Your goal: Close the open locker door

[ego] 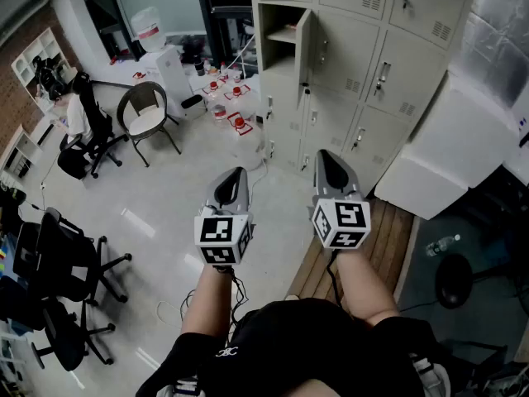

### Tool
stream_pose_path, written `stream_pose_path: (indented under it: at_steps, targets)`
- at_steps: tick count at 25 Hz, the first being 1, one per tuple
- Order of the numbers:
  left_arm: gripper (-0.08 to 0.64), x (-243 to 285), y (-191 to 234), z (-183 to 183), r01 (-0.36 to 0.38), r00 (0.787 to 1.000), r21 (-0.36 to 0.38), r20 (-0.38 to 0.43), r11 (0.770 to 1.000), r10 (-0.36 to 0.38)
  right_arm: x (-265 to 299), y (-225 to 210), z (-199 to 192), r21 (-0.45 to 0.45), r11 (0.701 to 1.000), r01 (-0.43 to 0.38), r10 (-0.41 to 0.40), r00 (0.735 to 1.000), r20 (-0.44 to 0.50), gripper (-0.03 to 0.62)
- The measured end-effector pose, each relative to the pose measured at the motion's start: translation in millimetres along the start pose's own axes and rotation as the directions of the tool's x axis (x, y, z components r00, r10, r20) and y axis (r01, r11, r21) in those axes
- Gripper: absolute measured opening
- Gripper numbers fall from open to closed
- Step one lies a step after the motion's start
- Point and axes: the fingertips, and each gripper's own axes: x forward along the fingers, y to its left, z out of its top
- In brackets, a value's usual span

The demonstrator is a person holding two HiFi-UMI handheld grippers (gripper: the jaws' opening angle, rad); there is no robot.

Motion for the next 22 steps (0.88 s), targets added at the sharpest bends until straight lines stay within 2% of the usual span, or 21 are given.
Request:
stream_pose_path:
  at_steps: [6, 22]
  targets:
    - [0.0, -2, -12, 3, 0.019, 1.0, -0.03, 0.01, 0.999, -0.019, -4, -9, 5, 0.025, 1.0, -0.005, 0.004, 0.999, 0.034, 0.012]
    - [0.0, 32, -28, 3, -0.028, 0.999, -0.003, 0.026, 1.0, 0.028, 24, -43, -3, 0.01, 0.999, -0.032, 0.032, 0.999, 0.013, 0.011]
